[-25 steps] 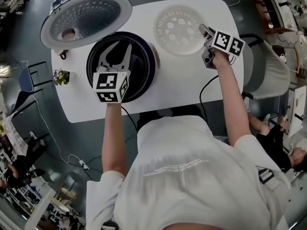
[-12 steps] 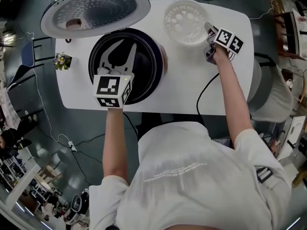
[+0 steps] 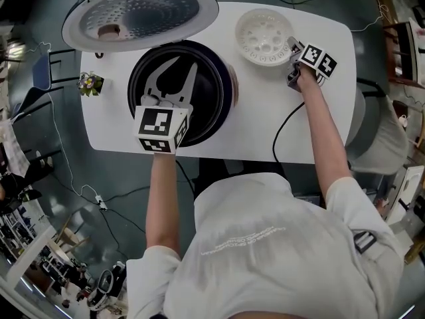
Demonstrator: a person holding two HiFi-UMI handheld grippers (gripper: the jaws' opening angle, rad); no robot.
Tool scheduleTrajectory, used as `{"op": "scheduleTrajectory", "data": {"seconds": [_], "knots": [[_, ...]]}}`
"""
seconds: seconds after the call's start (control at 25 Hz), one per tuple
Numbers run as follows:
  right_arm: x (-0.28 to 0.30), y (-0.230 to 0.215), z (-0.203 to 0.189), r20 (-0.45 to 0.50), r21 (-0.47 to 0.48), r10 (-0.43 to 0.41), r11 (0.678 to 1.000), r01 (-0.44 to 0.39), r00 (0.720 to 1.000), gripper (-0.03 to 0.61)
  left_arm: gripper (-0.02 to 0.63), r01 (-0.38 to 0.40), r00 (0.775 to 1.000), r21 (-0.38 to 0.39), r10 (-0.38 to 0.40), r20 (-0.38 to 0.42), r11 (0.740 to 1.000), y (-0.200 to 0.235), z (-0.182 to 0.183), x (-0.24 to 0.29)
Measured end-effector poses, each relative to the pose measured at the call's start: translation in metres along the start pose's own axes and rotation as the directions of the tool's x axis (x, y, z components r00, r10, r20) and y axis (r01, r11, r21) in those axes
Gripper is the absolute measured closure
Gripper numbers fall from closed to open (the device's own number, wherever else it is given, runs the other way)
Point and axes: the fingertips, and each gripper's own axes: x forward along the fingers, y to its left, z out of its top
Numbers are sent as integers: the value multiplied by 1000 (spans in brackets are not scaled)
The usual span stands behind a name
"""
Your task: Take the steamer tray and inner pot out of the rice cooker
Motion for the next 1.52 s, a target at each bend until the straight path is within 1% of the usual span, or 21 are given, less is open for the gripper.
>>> {"op": "scheduleTrajectory", "data": {"seconds": [0.12,0.2,0.32,0.4,0.48,0.56,0.6,0.68,0.76,0.84,0.92,1.04,1.2,1.32,1.52], "knots": [[1,0,-4,-18,-6,0,1000,0,1000,478,507,11,1000,-2,-11,23,1000,0,5,-3],[0,-2,-7,-35,-23,-15,1000,15,999,436,506,23,999,-5,-22,38,1000,0,9,-7],[-10,-6,-5,-34,-75,-50,996,48,998,372,506,40,997,-4,-40,61,999,0,15,-13],[-22,-7,1,-12,-118,-79,990,77,997,353,506,53,996,-2,-53,75,999,1,18,-17],[-38,-3,8,25,-174,-104,979,107,994,353,506,68,994,-5,-67,86,998,4,20,-21],[-55,9,11,53,-251,-113,960,123,992,350,507,82,992,-14,-80,99,997,6,21,-26],[-64,18,10,64,-300,-111,946,126,992,345,508,88,991,-14,-86,104,996,8,21,-29],[-83,41,9,85,-394,-97,911,122,992,334,507,96,989,-2,-95,111,995,10,22,-34],[-101,65,5,106,-453,-62,886,103,992,327,507,101,988,15,-102,113,995,14,21,-41],[-118,88,-1,122,-486,-17,871,75,992,327,507,104,987,27,-106,117,994,17,20,-47],[-136,107,-10,124,-522,9,851,57,992,324,507,107,986,38,-111,123,994,20,19,-53],[-165,135,-20,149,-575,25,815,66,989,322,507,110,985,52,-115,130,993,28,18,-63],[-206,177,-30,224,-615,89,785,70,970,314,506,113,982,52,-119,146,992,41,17,-79],[-232,206,-39,261,-626,116,776,77,958,314,506,118,979,51,-124,164,992,50,16,-92],[-265,247,-50,301,-604,175,796,45,938,314,506,135,972,64,-145,187,989,56,17,-114]]}}
